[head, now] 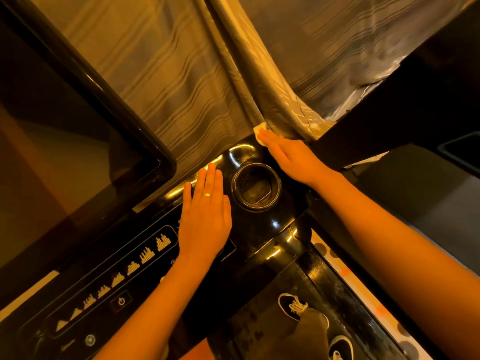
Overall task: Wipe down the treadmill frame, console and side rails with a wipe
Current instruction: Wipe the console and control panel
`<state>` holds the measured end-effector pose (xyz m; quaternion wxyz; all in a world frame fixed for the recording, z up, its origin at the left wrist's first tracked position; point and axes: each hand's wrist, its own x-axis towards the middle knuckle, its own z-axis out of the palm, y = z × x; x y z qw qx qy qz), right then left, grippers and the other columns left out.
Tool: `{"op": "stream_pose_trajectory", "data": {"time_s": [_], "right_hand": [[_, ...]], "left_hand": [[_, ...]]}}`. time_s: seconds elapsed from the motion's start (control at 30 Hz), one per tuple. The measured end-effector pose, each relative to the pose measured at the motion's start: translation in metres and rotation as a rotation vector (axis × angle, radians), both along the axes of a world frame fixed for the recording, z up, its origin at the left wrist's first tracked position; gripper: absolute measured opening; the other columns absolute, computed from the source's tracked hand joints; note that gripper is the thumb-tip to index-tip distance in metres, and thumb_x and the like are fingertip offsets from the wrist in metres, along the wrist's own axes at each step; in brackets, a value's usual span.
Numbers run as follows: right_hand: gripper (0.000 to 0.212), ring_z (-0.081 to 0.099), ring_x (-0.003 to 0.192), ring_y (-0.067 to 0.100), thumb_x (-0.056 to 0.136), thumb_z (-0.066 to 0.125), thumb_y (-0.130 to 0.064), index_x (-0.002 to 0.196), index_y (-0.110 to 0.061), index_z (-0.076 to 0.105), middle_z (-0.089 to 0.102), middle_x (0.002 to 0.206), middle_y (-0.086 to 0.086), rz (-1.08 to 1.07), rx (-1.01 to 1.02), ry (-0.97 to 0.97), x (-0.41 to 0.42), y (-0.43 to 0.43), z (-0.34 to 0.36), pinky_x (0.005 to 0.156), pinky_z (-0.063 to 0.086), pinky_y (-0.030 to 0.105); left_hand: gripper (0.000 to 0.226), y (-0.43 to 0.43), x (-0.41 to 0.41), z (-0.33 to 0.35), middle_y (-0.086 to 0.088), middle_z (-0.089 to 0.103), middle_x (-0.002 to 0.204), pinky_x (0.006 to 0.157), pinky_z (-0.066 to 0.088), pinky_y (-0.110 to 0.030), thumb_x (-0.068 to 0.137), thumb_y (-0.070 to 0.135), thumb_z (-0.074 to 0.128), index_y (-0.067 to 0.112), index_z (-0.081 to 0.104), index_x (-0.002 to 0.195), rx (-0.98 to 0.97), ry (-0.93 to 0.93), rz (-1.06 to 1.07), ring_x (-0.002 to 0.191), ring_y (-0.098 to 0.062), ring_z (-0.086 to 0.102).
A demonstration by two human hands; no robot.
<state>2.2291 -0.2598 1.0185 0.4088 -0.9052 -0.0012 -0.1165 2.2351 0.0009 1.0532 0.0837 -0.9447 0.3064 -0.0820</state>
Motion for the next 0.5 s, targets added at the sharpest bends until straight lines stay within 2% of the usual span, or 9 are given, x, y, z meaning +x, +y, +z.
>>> {"op": "stream_pose_trajectory", "data": {"time_s": [0.03, 0.07, 0.17, 0.27, 0.37, 0.5], "right_hand": [[0.044, 0.057, 0.076, 0.001, 0.11, 0.03, -0.025, 0.154, -0.023, 0.034, 0.062, 0.09, -0.009, -0.01, 0.009, 0.004, -0.014, -0.001, -0.007, 0.078, 0.047, 0.023], [0.044, 0.06, 0.08, 0.002, 0.11, 0.03, -0.026, 0.154, -0.026, 0.034, 0.062, 0.091, -0.01, -0.025, 0.022, 0.025, -0.031, -0.002, -0.015, 0.082, 0.048, 0.023], [0.045, 0.066, 0.107, 0.024, 0.11, 0.03, -0.03, 0.155, -0.03, 0.032, 0.067, 0.121, 0.009, -0.042, 0.08, 0.106, -0.068, -0.002, -0.035, 0.105, 0.046, 0.04], [0.048, 0.054, 0.129, 0.028, 0.109, 0.026, -0.036, 0.156, -0.027, 0.031, 0.053, 0.145, 0.012, -0.032, 0.089, 0.11, -0.051, -0.001, -0.03, 0.115, 0.037, 0.047], [0.055, 0.053, 0.129, 0.029, 0.106, 0.021, -0.044, 0.156, -0.024, 0.031, 0.045, 0.152, 0.013, -0.018, 0.054, 0.073, -0.016, 0.001, -0.01, 0.112, 0.041, 0.044], [0.049, 0.058, 0.122, 0.029, 0.108, 0.023, -0.038, 0.156, -0.029, 0.028, 0.051, 0.146, 0.015, -0.016, 0.05, 0.071, -0.005, 0.0, -0.01, 0.106, 0.046, 0.046]], "left_hand": [[0.059, 0.001, 0.0, 0.0, -0.012, 0.02, 0.165, 0.12, 0.009, -0.045, 0.105, 0.034, 0.017, 0.009, 0.023, 0.157, -0.002, -0.005, -0.001, 0.154, -0.026, 0.015], [0.057, 0.001, 0.0, 0.0, -0.012, 0.02, 0.165, 0.12, 0.009, -0.046, 0.105, 0.033, 0.018, 0.009, 0.023, 0.157, -0.004, -0.01, -0.002, 0.154, -0.026, 0.015], [0.056, 0.0, -0.001, 0.0, -0.012, 0.019, 0.166, 0.12, 0.008, -0.046, 0.106, 0.031, 0.022, 0.009, 0.022, 0.158, -0.013, -0.001, -0.003, 0.154, -0.026, 0.013], [0.056, 0.0, -0.002, 0.0, -0.012, 0.018, 0.166, 0.12, 0.008, -0.046, 0.106, 0.031, 0.022, 0.009, 0.022, 0.158, -0.007, -0.01, -0.006, 0.154, -0.027, 0.013], [0.057, -0.001, -0.002, 0.001, -0.012, 0.02, 0.165, 0.12, 0.008, -0.046, 0.106, 0.032, 0.018, 0.009, 0.024, 0.158, -0.009, -0.013, -0.002, 0.153, -0.026, 0.015], [0.057, -0.002, -0.002, 0.003, -0.012, 0.021, 0.165, 0.12, 0.008, -0.045, 0.106, 0.032, 0.018, 0.009, 0.025, 0.157, -0.007, -0.016, -0.005, 0.153, -0.026, 0.016]]}}
